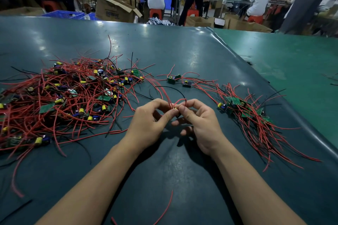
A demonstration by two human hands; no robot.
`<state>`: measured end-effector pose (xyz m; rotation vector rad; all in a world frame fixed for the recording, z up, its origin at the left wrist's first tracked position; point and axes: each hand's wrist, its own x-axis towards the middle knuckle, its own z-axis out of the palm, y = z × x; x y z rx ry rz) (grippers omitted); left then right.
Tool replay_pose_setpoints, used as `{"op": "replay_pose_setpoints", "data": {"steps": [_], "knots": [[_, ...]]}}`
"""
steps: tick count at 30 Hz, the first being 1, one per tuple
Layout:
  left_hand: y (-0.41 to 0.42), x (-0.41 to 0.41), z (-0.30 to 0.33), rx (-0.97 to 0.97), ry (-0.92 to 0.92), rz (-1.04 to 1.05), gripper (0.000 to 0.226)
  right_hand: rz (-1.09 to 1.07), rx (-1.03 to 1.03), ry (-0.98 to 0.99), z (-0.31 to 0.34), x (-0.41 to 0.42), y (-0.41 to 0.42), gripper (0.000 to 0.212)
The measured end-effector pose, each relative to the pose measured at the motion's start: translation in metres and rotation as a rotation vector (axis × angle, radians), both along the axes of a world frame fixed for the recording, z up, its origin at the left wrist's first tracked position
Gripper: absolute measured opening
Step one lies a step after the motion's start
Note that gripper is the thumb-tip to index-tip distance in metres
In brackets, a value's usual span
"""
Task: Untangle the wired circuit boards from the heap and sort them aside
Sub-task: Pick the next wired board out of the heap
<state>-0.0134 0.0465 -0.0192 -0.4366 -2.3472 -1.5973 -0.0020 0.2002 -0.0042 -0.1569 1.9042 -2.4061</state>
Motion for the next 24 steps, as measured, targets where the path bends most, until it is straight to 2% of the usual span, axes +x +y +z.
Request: {"op": "replay_pose_setpoints", "data": {"steps": [2,4,8,16,19,24], "knots": [[0.002,0.002,-0.001,0.0,0.037,0.001,0.017,0.006,-0.024,-0.022,-0.001,-0.001,0.0,0.003],[0.003,0.002,0.001,0.062,-0.01,-0.012,0.022,0.007,-0.022,-0.032,-0.002,-0.002,0.0,0.004],[0.002,-0.001,0.004,0.21,-0.072,-0.077,0.007,-0.033,-0.037,-0.031,-0.002,-0.002,-0.001,0.011],[-0.002,-0.004,0.007,0.454,-0.15,0.001,0.004,-0.3,-0.076,-0.005,-0.001,-0.005,0.003,0.013],[-0.003,-0.004,0.008,0.548,-0.167,0.015,0.002,-0.408,-0.15,-0.004,0.001,-0.008,0.008,0.015],[-0.003,-0.006,0.008,0.594,-0.184,0.026,0.002,-0.605,-0.297,-0.049,0.001,-0.013,0.017,0.017]]}}
